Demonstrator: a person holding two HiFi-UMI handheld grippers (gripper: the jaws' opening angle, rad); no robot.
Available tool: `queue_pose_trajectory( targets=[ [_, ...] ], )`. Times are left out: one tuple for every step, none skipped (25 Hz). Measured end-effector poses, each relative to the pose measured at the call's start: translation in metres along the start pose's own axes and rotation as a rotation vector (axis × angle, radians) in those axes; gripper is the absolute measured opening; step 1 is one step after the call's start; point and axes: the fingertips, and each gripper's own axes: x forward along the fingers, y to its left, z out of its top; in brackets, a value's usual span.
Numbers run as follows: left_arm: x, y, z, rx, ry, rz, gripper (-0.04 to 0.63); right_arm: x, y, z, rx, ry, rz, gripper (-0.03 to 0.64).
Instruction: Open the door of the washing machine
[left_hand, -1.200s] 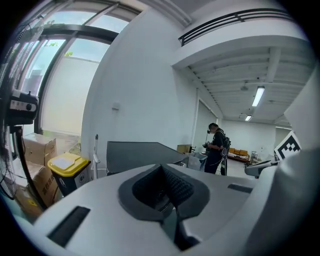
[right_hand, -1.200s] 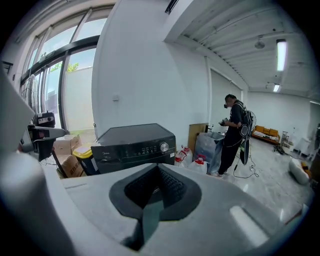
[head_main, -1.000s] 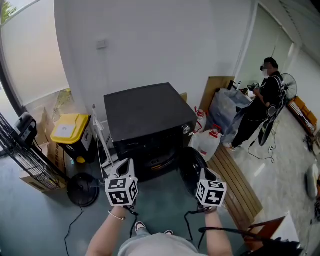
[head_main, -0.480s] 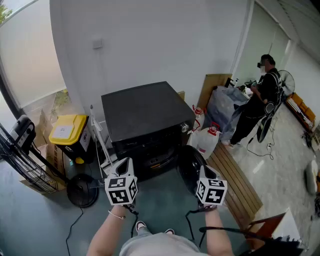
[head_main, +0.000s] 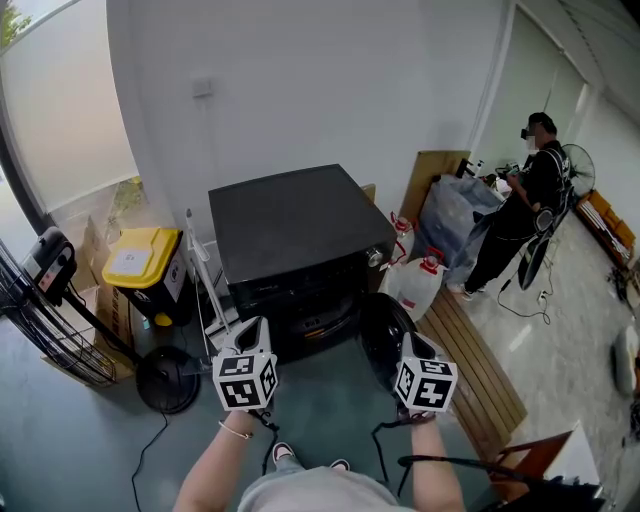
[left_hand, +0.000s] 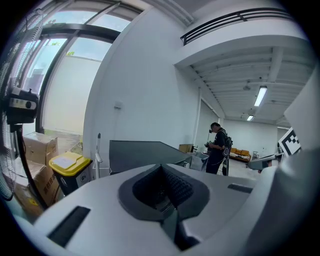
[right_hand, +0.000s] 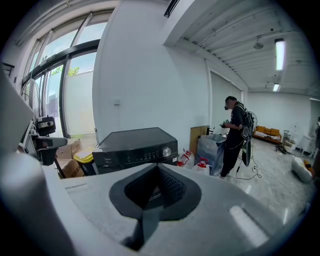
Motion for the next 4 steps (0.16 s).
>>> queue_pose_trajectory(
  targets=[
    [0.0008, 0.0004, 0.0005, 0.0, 0.001, 0.001, 0.005, 0.0011, 0.0002, -0.0001, 0.001, 0.002, 0.001, 0.005],
    [0.0018, 0.0009, 0.001, 0.0, 0.001, 0.002, 0.005, 0.0022, 0.0003, 0.0, 0.001, 0.004, 0.002, 0.005],
    [0.0028, 0.0014, 0.0016, 0.0, 0.002, 0.002, 0.005, 0.0034, 0.0004, 0.0001, 0.002, 0.006, 0.003, 0.005],
    [0.0039, 0.002, 0.0022, -0.001, 0.002, 0.003, 0.005, 0.0046, 0.0005, 0.0003, 0.003, 0.008, 0.004, 0.005]
  ],
)
